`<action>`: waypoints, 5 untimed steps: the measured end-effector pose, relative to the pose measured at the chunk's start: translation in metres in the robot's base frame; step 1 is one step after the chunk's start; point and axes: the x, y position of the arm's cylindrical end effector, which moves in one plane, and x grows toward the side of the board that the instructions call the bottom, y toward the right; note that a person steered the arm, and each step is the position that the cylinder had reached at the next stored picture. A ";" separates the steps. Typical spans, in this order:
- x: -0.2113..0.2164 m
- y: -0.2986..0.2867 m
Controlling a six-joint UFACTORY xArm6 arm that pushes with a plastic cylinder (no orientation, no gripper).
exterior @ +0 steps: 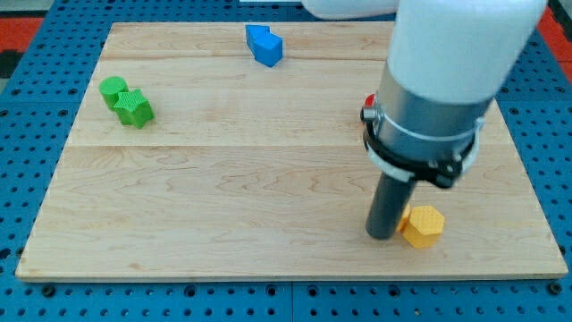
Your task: Push the red star into the blue cube
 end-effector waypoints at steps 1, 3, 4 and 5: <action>-0.066 -0.013; -0.079 0.065; -0.098 0.061; -0.125 0.061</action>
